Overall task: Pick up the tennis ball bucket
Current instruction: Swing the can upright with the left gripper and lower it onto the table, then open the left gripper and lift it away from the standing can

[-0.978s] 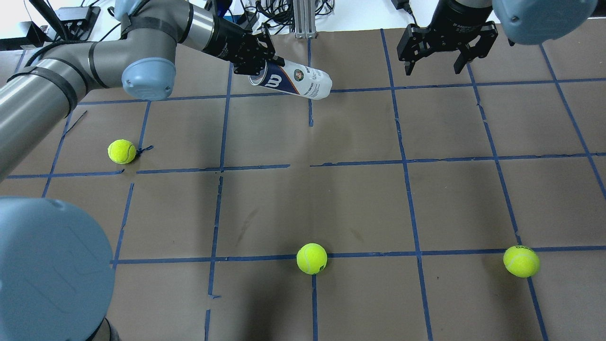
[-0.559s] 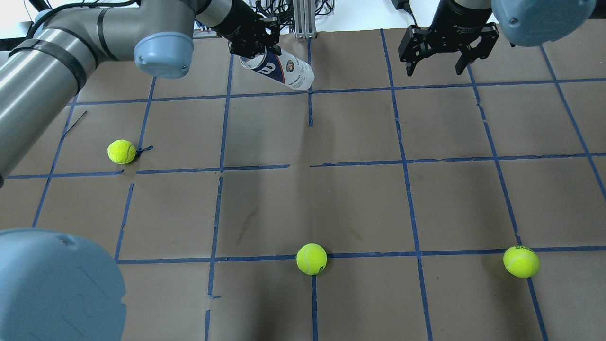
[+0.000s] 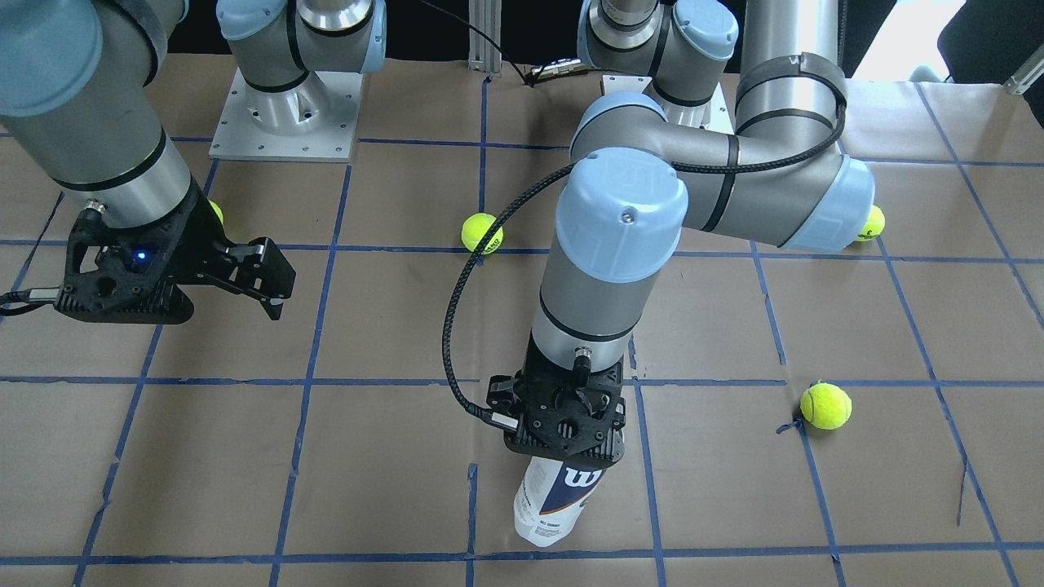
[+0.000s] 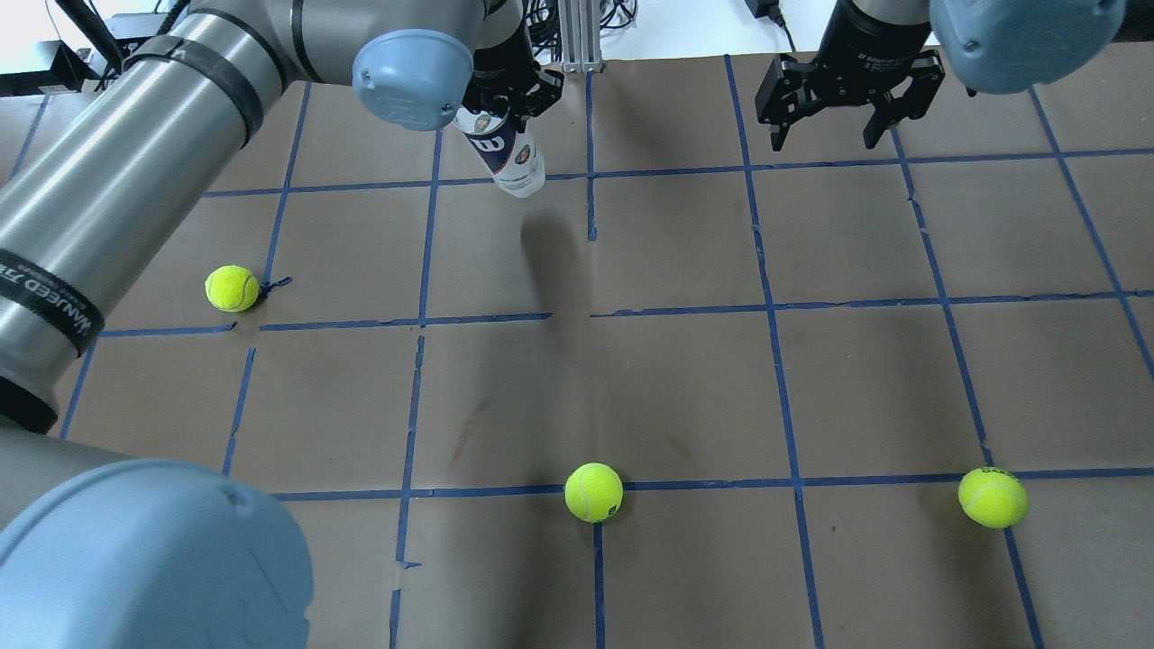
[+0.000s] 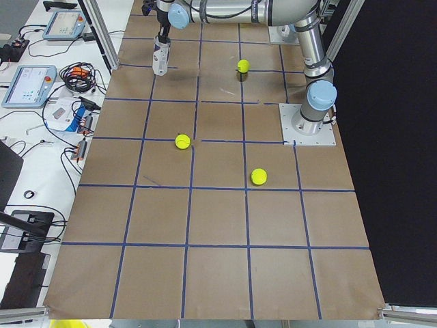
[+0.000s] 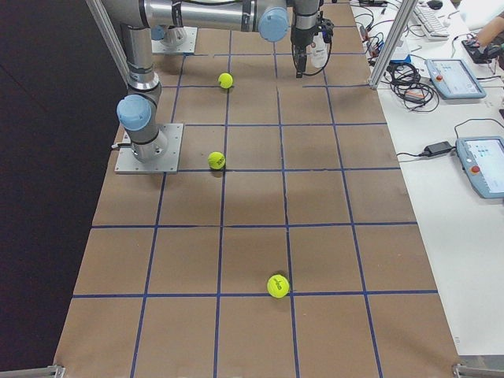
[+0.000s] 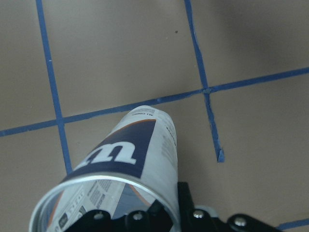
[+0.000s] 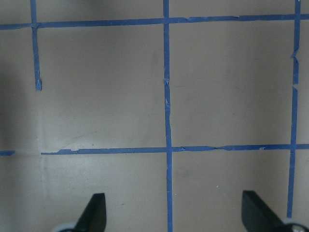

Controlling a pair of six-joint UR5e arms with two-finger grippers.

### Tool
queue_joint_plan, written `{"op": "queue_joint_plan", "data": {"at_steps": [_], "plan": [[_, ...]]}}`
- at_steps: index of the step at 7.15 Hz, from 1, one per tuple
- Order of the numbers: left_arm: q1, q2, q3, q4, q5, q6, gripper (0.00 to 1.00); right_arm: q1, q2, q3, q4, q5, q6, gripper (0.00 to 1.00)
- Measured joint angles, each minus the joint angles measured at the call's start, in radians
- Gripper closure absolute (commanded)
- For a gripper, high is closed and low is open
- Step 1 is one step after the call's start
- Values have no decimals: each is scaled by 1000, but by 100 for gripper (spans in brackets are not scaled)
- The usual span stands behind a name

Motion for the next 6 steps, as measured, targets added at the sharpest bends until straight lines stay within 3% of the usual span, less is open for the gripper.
{"op": "queue_joint_plan", "data": {"at_steps": [2, 3, 4, 5, 6], "plan": [[-4, -1, 0, -94, 51, 6, 98, 0, 2, 2, 0, 0, -1, 0], [-4, -4, -1, -113, 85, 7, 87, 0, 2, 3, -1, 1, -2, 0], [-5, -13, -1, -116, 99, 7, 65, 0, 3, 3, -2, 2, -3, 0], [-5, -31, 1, -108, 105, 6, 1, 0, 3, 4, -4, 3, -6, 0], [-5, -44, 4, -99, 106, 8, 0, 0, 3, 3, -5, 2, -7, 0]]}}
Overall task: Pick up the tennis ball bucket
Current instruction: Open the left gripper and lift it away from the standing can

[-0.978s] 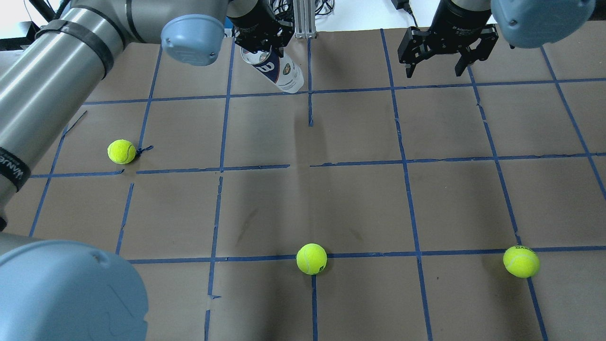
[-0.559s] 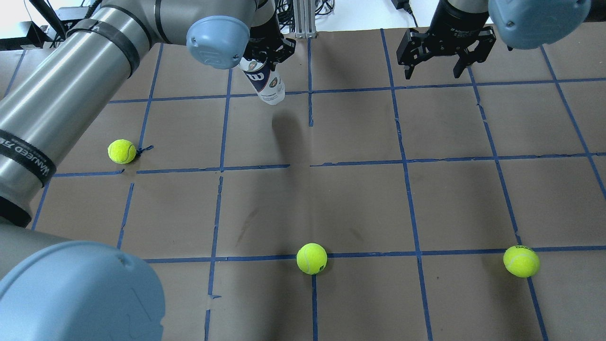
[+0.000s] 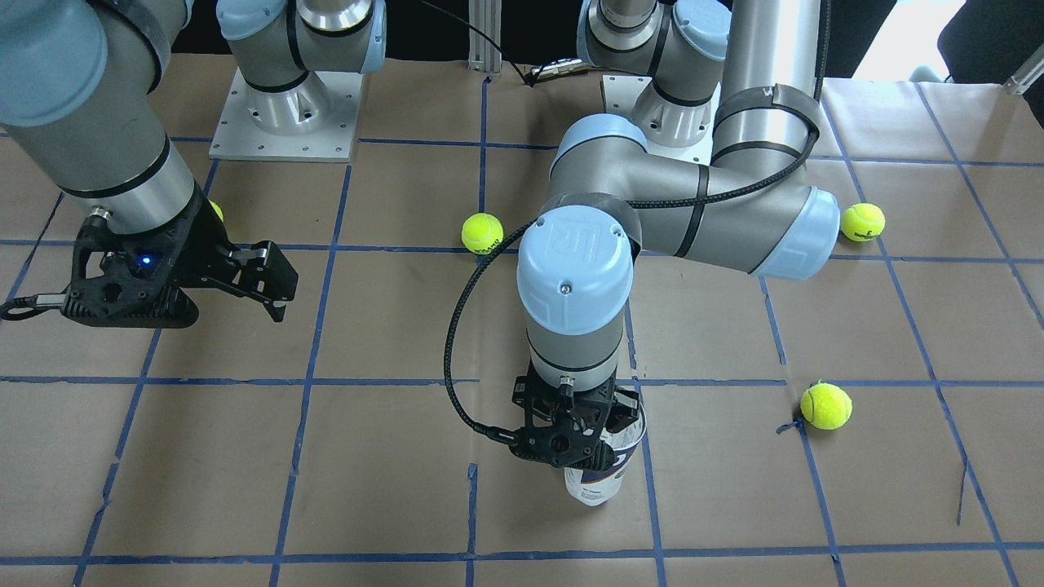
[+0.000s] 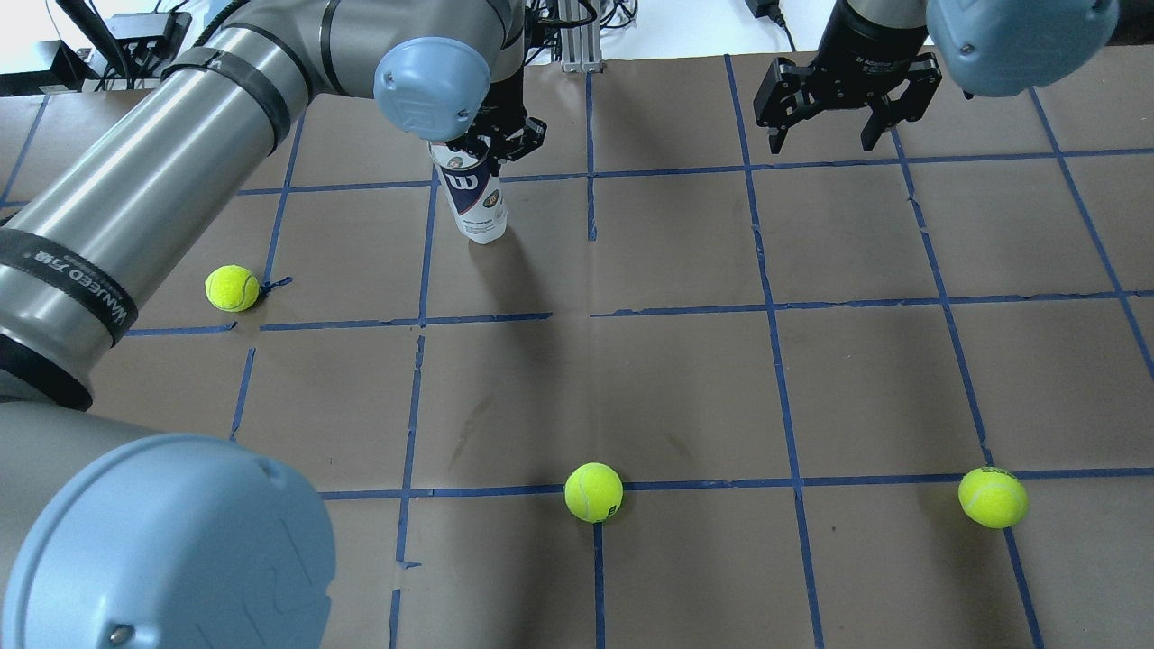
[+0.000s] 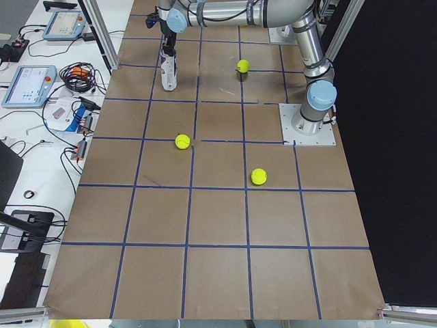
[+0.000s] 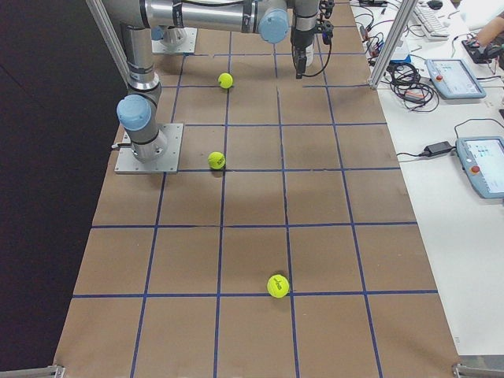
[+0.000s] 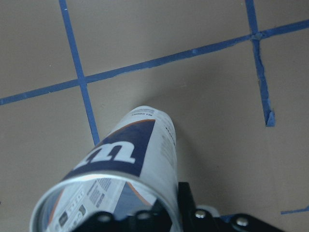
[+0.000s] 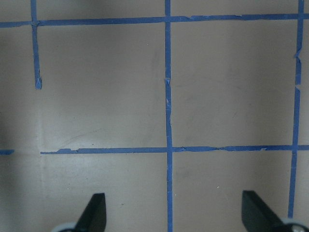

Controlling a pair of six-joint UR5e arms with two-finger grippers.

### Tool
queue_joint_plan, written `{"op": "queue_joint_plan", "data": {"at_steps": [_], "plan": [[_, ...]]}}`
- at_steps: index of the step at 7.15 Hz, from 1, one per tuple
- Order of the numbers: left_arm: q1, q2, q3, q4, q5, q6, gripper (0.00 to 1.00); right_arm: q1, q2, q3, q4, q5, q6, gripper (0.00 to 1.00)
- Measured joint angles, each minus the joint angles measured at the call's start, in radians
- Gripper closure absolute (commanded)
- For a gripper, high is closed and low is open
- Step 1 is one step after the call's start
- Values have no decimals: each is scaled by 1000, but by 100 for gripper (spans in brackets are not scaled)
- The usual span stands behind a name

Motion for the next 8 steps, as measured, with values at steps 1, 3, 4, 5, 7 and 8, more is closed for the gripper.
{"op": "queue_joint_plan", "data": {"at_steps": [1, 3, 4, 5, 7, 8], "plan": [[0, -4, 6, 5, 0, 11, 0, 0, 0, -1, 0, -1, 0, 0], [4, 17, 35, 0, -3, 28, 0, 0, 0, 0, 0, -1, -2, 0], [9, 53, 49, -15, -29, 30, 0, 0, 0, 0, 0, -1, -5, 0], [28, 103, 54, -49, -73, 31, 0, -2, 0, 0, 2, 2, -6, 0], [58, 212, 19, -144, -122, 33, 0, -6, 0, 0, 6, 8, -4, 0], [67, 283, -38, -170, -129, 33, 0, -6, 0, 0, 5, 7, 2, 0]]}}
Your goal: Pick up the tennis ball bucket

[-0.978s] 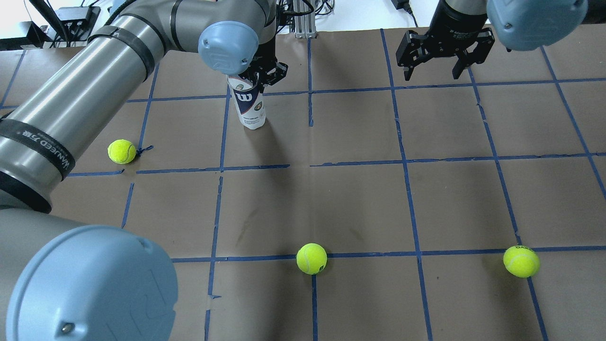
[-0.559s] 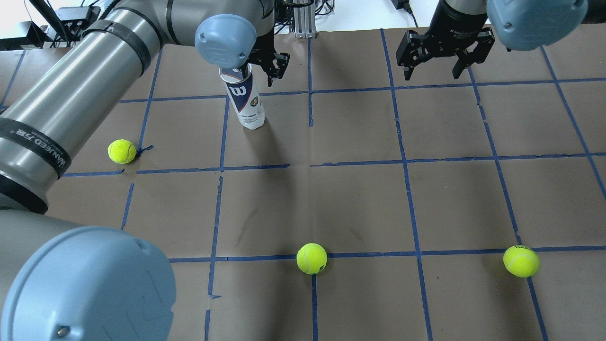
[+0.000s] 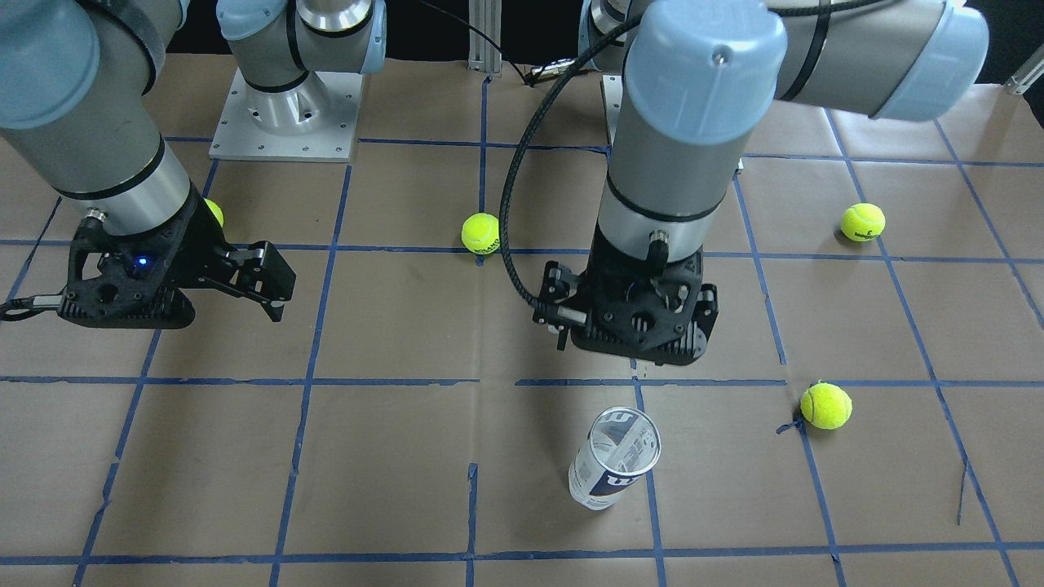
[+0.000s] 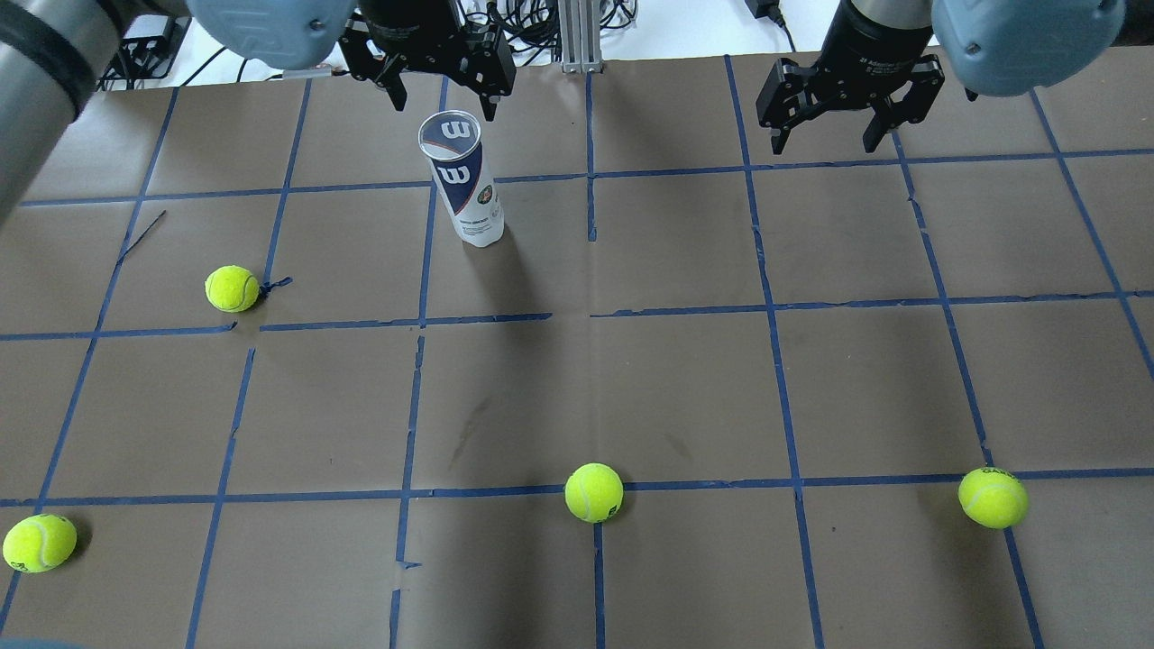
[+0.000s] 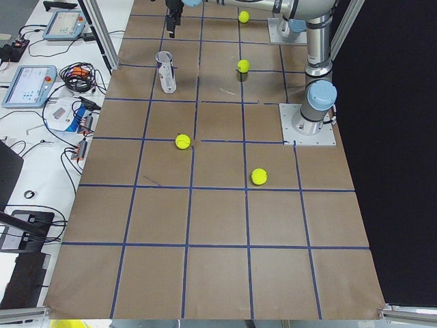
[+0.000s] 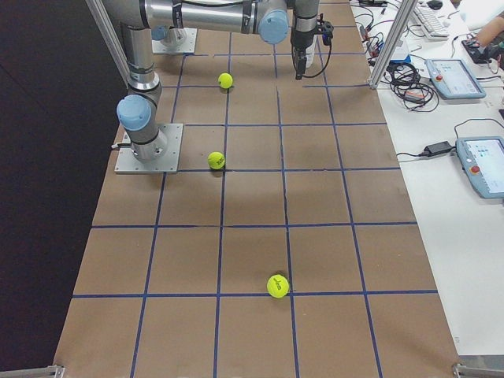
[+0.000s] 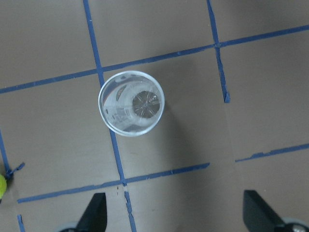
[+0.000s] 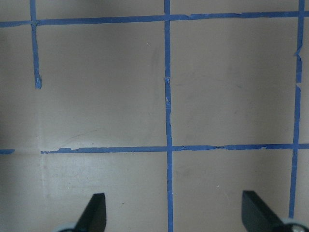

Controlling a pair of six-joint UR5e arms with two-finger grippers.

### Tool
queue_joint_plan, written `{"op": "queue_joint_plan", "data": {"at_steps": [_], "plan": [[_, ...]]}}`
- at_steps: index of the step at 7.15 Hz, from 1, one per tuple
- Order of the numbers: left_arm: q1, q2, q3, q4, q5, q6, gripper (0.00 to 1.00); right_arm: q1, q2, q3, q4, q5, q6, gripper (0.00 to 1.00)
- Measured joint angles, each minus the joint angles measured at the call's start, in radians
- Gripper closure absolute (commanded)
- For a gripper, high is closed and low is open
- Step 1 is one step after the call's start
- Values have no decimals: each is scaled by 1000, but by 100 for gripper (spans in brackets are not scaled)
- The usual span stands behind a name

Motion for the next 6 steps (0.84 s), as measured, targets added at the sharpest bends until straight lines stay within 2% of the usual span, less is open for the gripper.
{"op": "queue_joint_plan", "data": {"at_steps": [3, 6], "plan": [[54, 173, -226, 4, -8, -8, 0, 3, -2, -5, -4, 5, 18, 0], [96, 226, -267, 3, -1, -2, 0, 6, -2, -9, -4, -5, 68, 0]]}}
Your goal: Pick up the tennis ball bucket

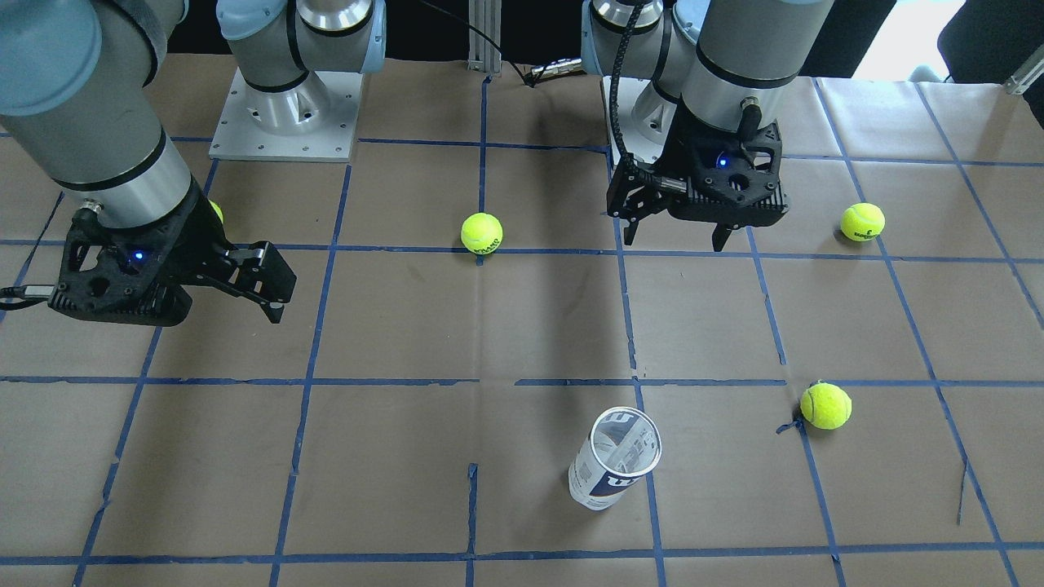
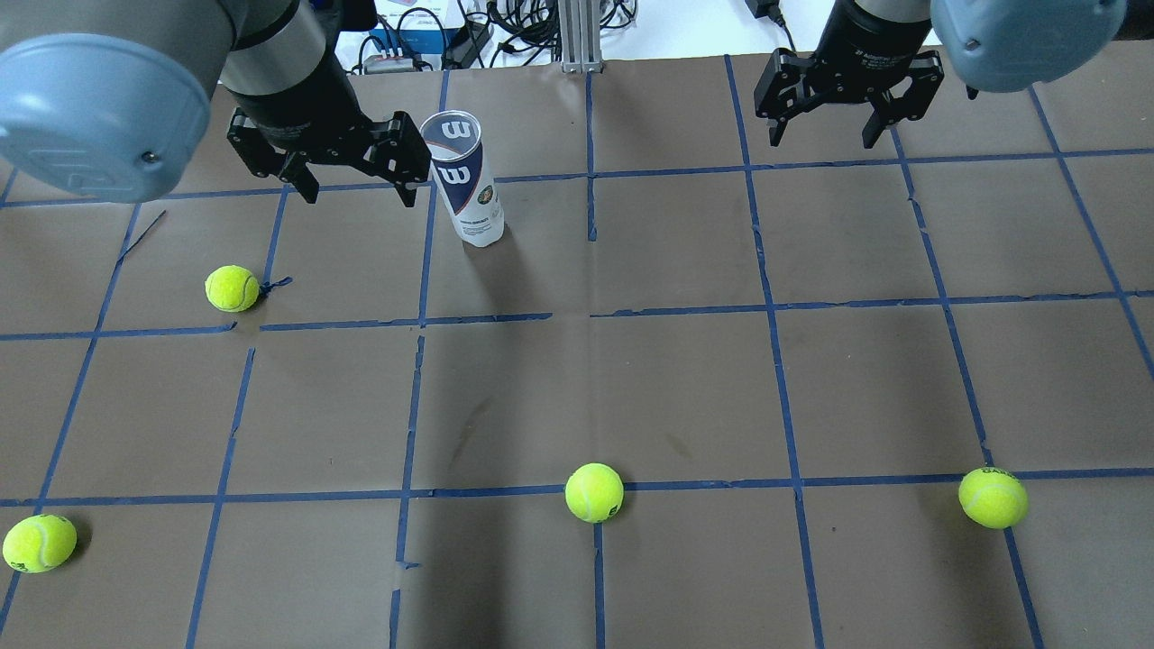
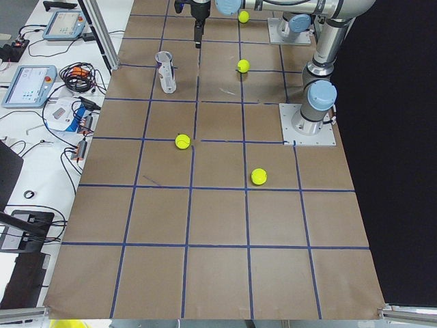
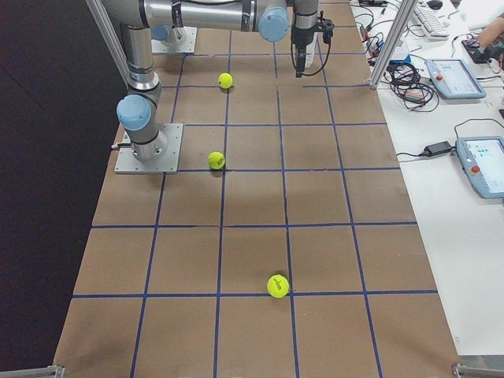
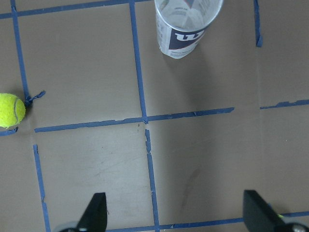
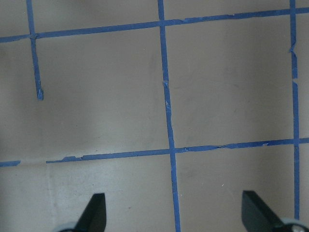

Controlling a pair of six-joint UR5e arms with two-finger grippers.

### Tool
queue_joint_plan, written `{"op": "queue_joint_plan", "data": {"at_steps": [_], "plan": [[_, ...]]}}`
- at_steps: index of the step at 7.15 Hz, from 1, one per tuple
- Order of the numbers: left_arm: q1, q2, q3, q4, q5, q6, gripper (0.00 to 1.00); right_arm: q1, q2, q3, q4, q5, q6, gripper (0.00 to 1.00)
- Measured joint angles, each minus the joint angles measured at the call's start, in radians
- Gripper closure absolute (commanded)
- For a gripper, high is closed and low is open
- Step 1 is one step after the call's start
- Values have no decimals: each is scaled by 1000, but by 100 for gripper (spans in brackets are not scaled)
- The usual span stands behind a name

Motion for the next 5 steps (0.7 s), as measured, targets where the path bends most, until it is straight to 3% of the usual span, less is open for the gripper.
{"op": "queue_joint_plan", "data": {"at_steps": [5], "plan": [[7, 6, 1, -2, 14, 3, 0, 0, -18, -18, 59, -62, 8, 0]]}}
